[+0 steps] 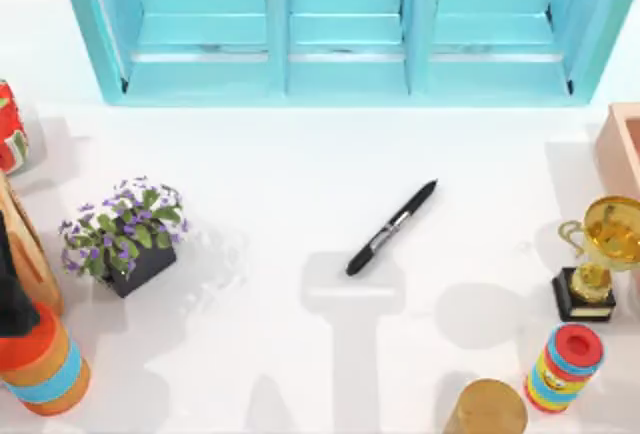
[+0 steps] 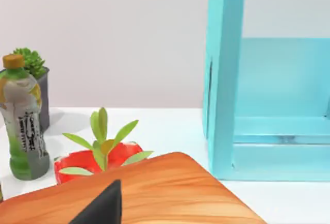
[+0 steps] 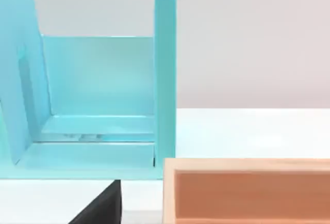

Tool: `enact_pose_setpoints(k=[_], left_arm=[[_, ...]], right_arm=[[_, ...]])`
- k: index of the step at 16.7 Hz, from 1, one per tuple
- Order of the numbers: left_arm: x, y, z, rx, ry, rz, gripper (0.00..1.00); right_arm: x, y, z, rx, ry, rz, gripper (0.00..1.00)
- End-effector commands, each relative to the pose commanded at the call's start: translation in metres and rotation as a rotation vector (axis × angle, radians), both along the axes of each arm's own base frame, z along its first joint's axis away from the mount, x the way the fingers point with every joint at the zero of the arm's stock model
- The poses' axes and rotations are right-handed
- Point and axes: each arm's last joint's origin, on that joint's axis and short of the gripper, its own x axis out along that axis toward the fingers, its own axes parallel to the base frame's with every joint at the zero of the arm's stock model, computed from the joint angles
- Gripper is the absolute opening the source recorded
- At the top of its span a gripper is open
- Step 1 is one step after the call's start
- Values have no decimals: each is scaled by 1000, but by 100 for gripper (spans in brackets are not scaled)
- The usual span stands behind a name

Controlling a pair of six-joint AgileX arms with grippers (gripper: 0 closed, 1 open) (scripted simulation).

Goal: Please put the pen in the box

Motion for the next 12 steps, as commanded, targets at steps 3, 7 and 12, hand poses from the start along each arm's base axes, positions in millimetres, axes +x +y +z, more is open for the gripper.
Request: enact_pose_setpoints(k=[3, 7, 12], left_arm=[[0, 0, 0, 0, 0, 0, 100], [0, 0, 0, 0, 0, 0, 100], [0, 0, 0, 0, 0, 0, 100]], right_arm=[[0, 0, 1, 7, 6, 6, 100], [2, 6, 22, 101, 96, 61, 100], [23, 21, 74, 306, 337, 128, 100]])
